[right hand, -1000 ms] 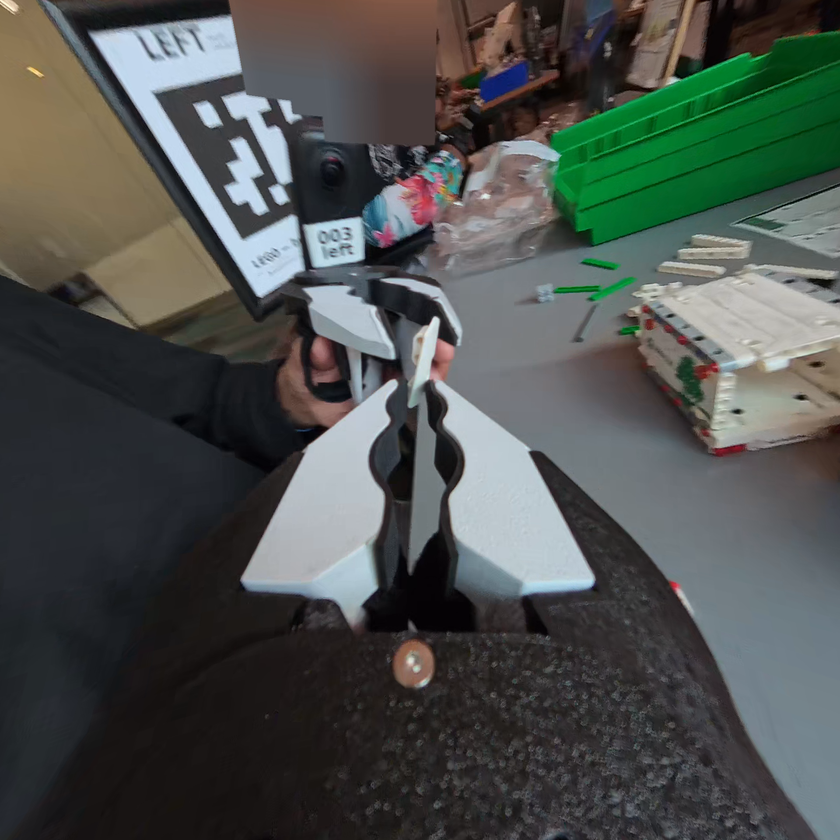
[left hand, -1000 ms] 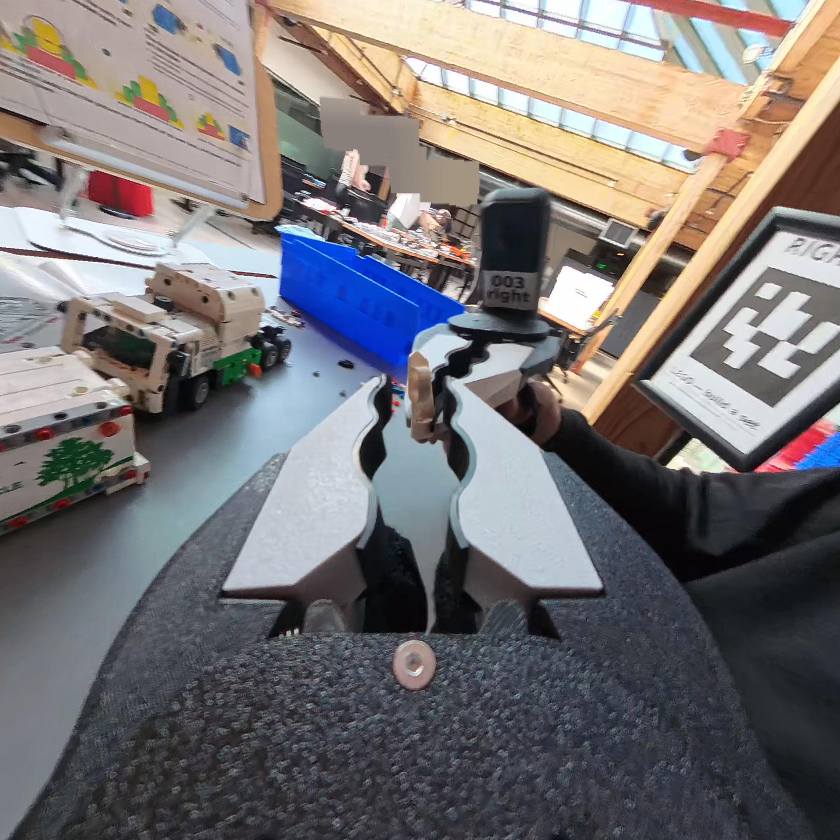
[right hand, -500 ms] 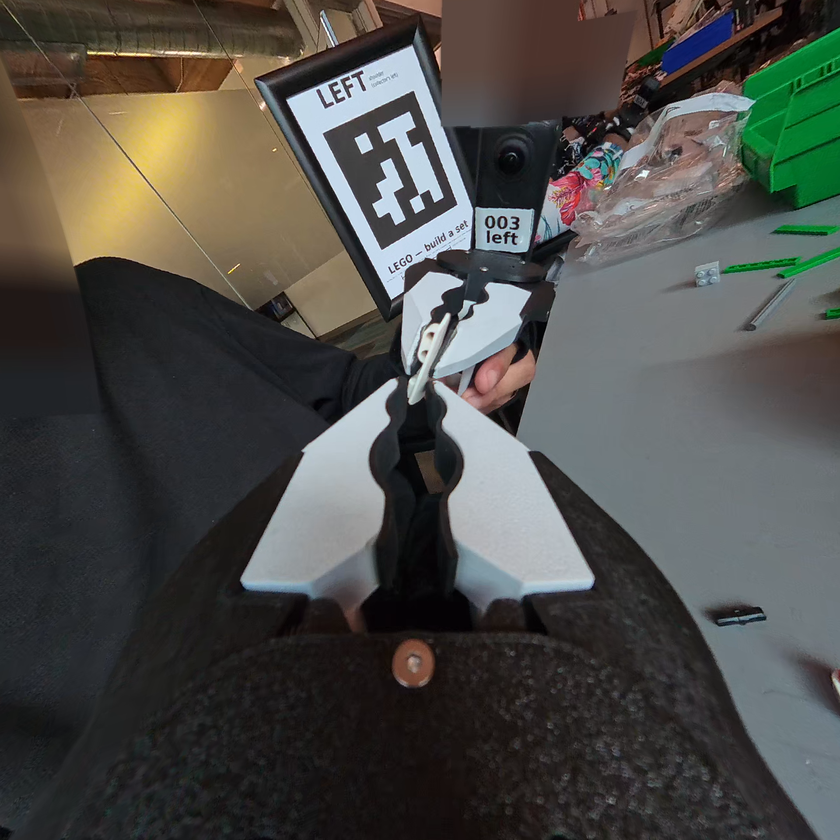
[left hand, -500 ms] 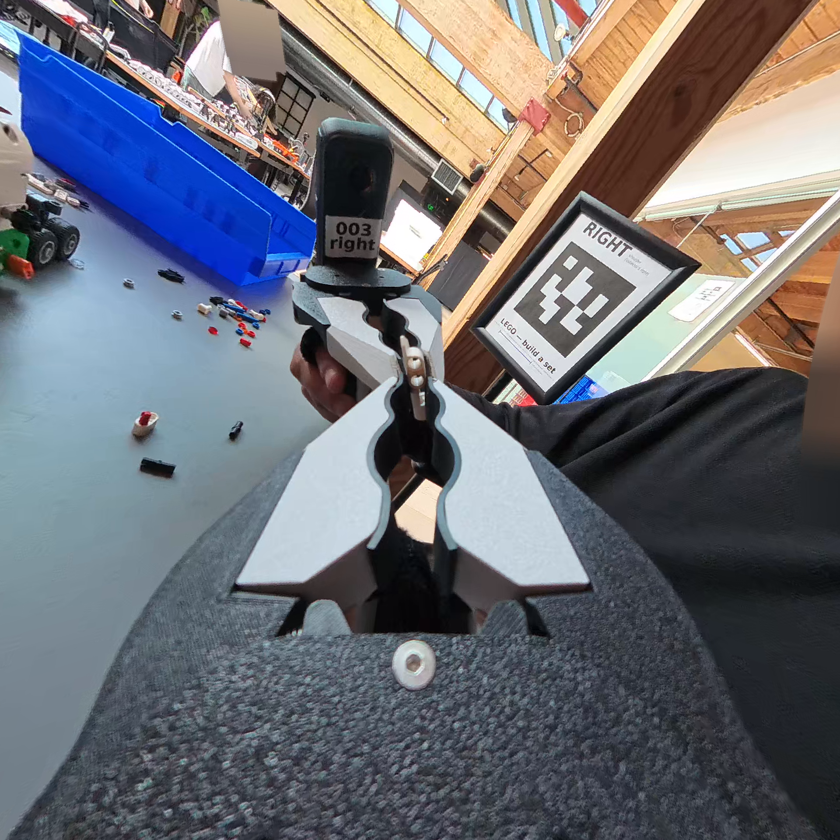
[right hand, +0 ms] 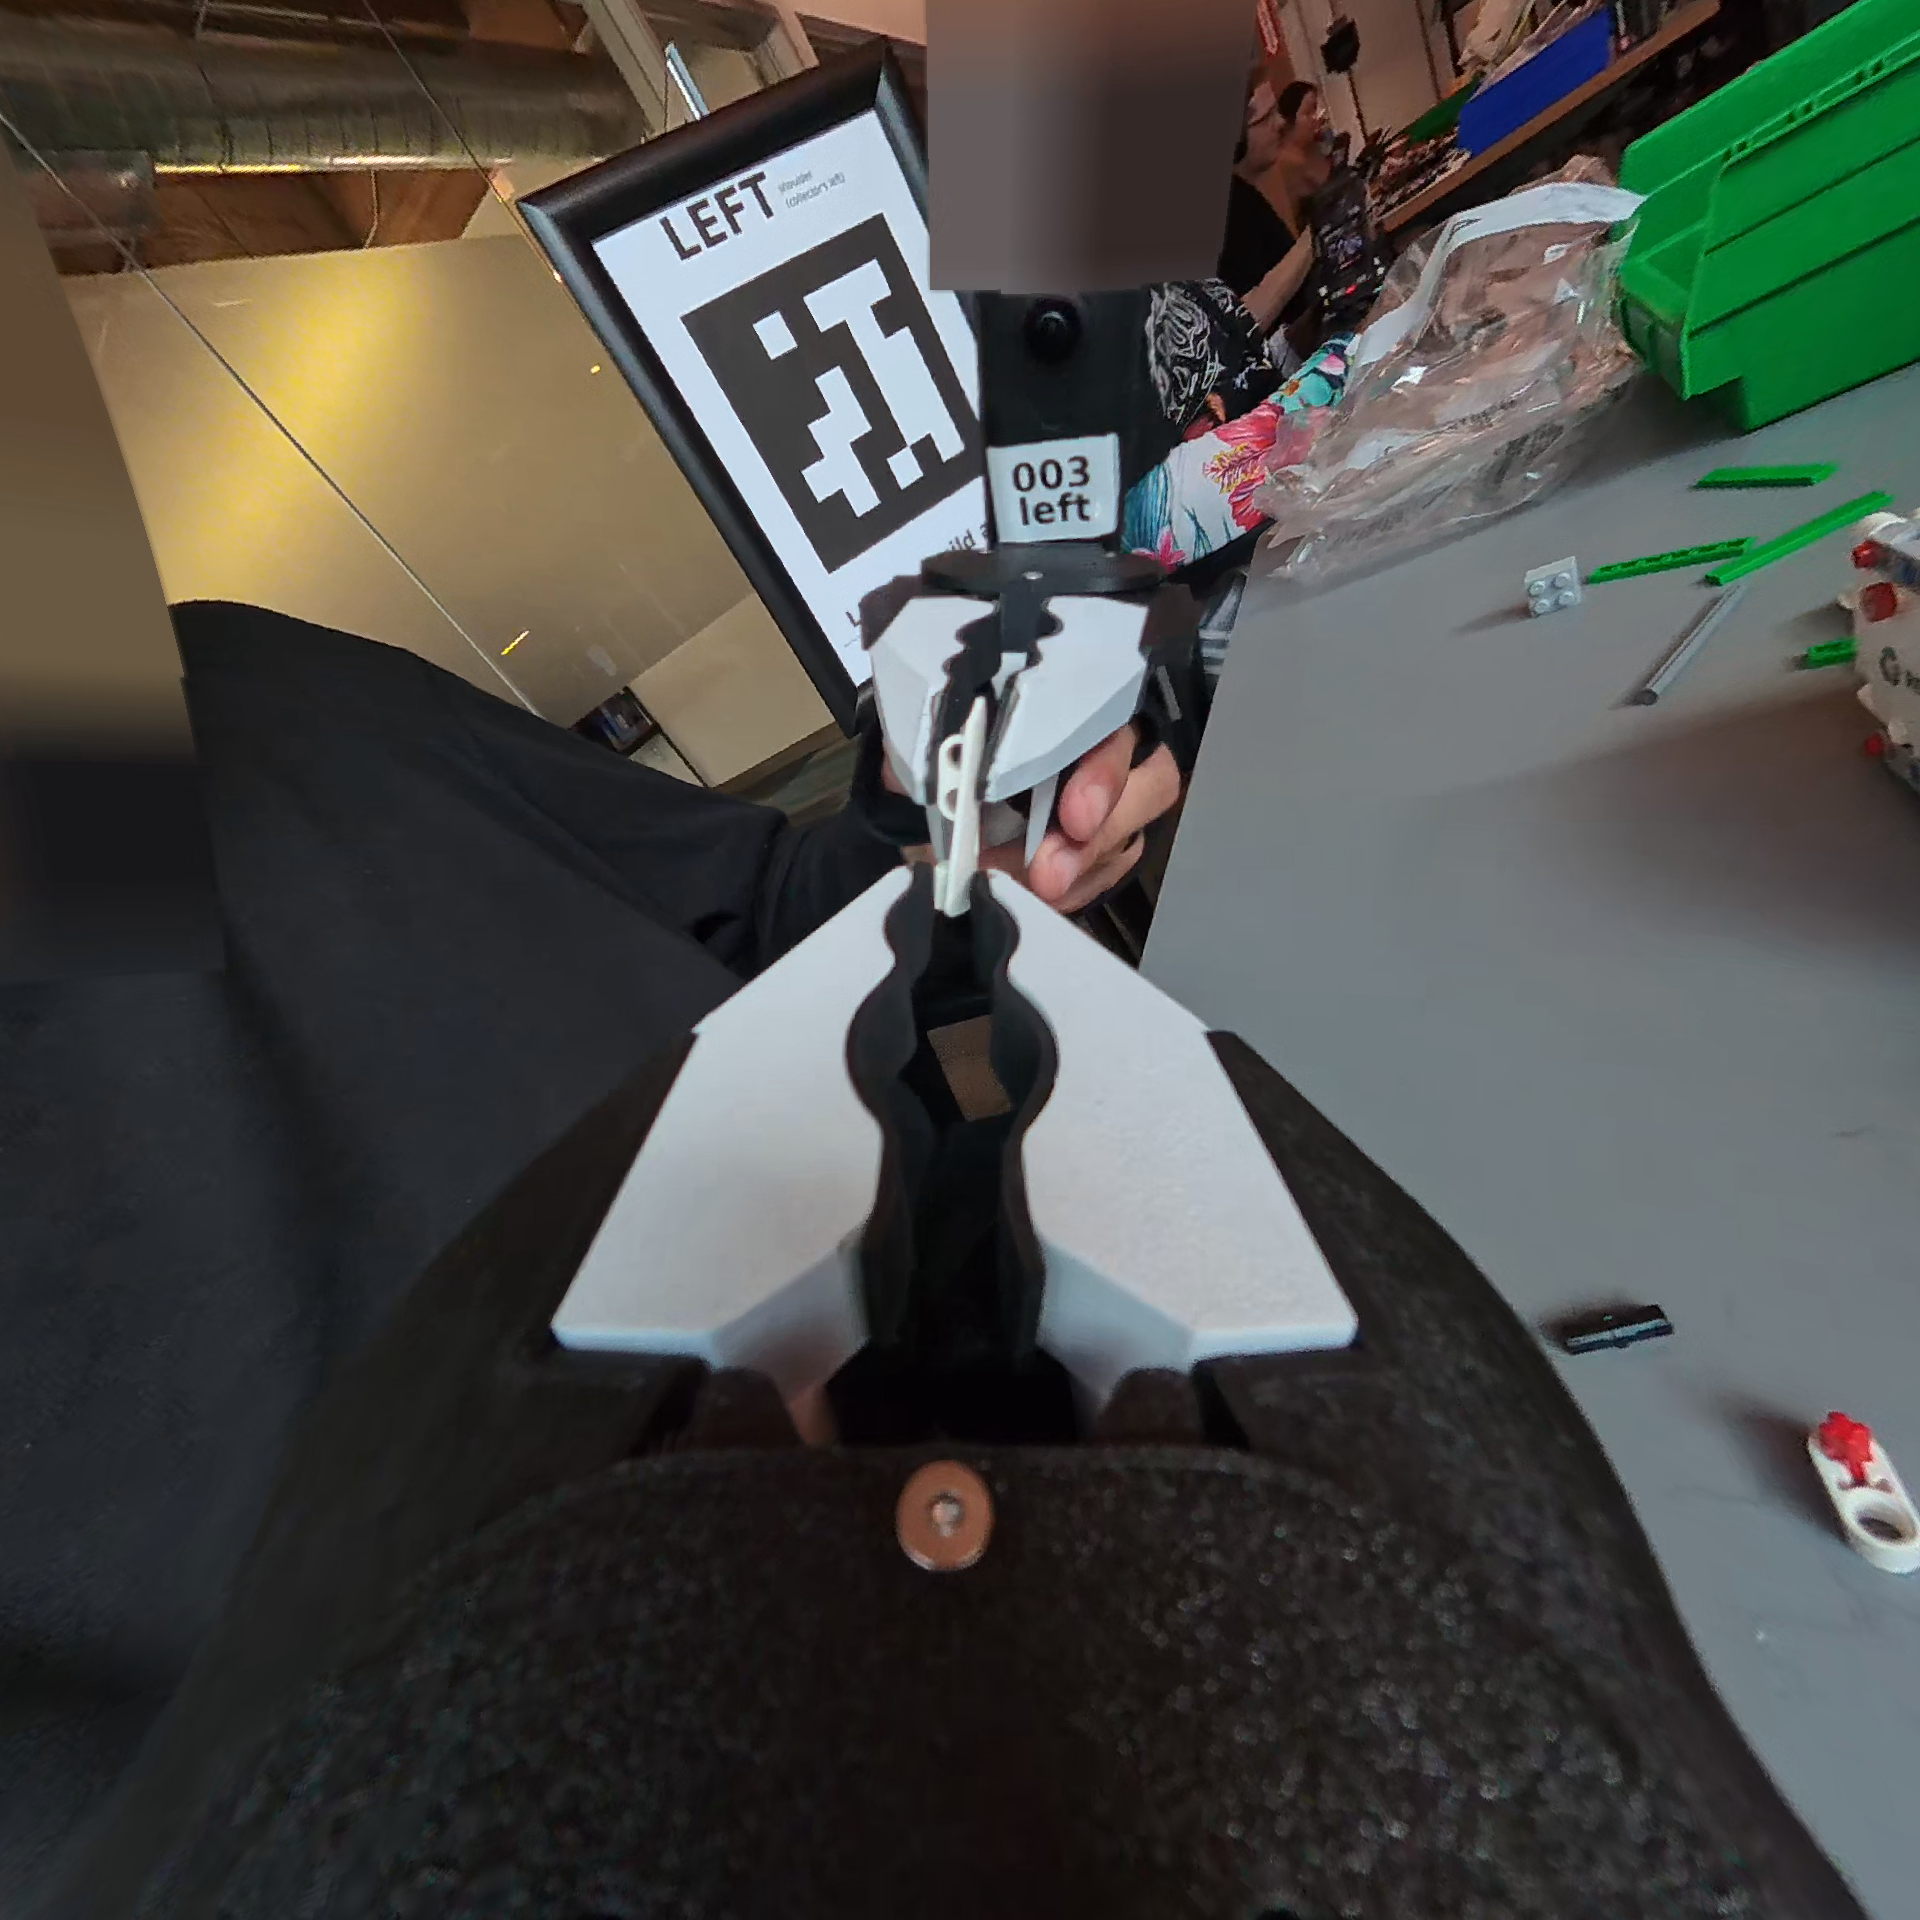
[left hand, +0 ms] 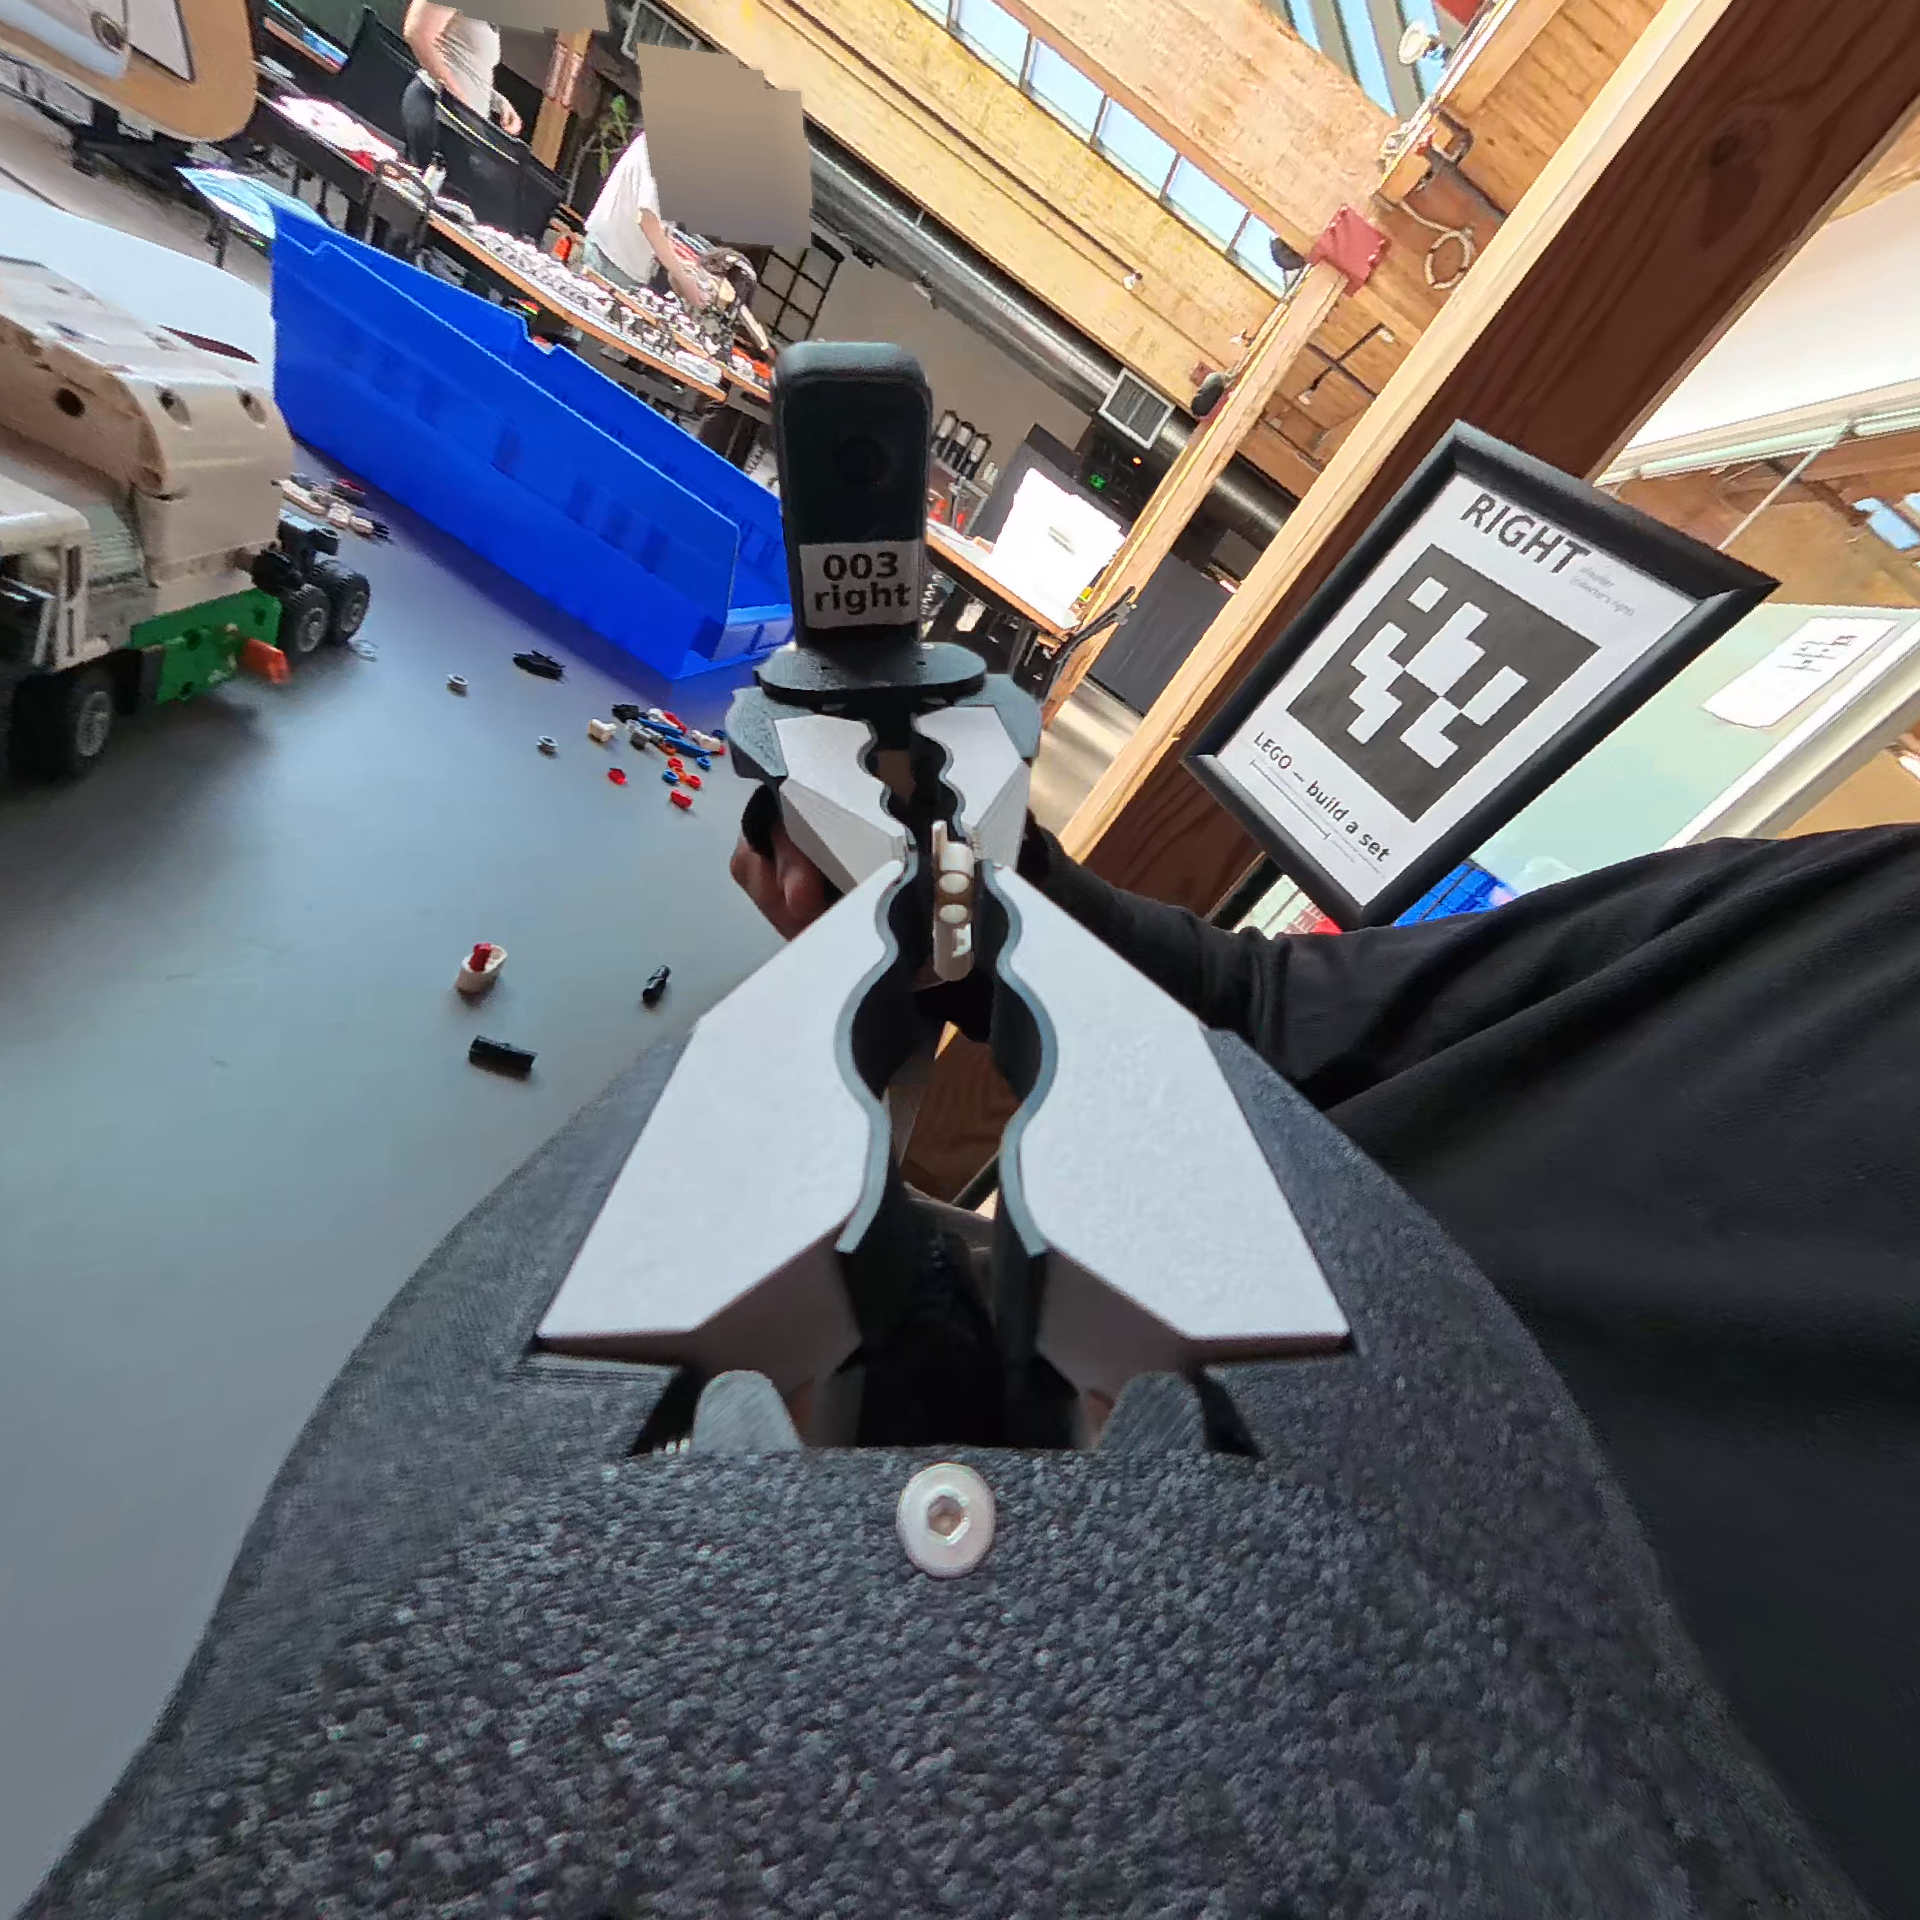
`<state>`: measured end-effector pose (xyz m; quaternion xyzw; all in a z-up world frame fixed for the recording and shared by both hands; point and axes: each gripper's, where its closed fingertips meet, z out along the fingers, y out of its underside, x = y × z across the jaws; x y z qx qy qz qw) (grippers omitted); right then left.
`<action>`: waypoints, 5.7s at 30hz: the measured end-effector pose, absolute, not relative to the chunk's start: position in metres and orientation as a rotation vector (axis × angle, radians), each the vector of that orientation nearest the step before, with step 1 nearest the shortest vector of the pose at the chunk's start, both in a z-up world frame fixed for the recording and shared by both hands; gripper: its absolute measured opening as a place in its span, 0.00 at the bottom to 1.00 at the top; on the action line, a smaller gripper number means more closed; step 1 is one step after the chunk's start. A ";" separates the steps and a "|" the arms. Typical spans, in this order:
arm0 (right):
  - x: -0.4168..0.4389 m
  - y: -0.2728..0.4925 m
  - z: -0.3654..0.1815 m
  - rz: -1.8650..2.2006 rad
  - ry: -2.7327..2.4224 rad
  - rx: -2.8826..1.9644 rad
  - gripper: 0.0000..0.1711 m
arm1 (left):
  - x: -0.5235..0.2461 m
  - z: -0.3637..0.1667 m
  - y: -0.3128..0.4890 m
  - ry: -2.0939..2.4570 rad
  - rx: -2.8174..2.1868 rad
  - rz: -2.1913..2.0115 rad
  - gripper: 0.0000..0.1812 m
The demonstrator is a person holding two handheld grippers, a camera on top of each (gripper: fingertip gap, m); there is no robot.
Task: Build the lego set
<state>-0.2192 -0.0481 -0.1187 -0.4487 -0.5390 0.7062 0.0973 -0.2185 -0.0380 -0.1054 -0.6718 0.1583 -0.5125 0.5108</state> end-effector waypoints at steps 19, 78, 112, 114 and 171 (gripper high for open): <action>-0.205 0.070 -0.235 0.939 -2.054 -1.446 0.12 | -0.245 -0.112 0.020 0.642 -1.612 -0.841 0.03; -0.217 0.084 -0.183 1.281 -1.914 -1.492 0.03 | -0.202 -0.153 0.093 0.891 -1.721 -0.912 0.03; -0.233 0.123 -0.107 2.025 -0.936 -1.516 0.03 | -0.226 -0.080 0.146 0.156 -1.376 -1.373 0.02; -0.233 0.123 -0.108 2.056 -0.920 -1.525 0.03 | -0.222 -0.081 0.145 0.182 -1.388 -1.362 0.02; -0.213 0.147 -0.084 1.887 -0.969 -1.396 0.03 | -0.222 -0.076 0.147 0.203 -1.418 -1.505 0.02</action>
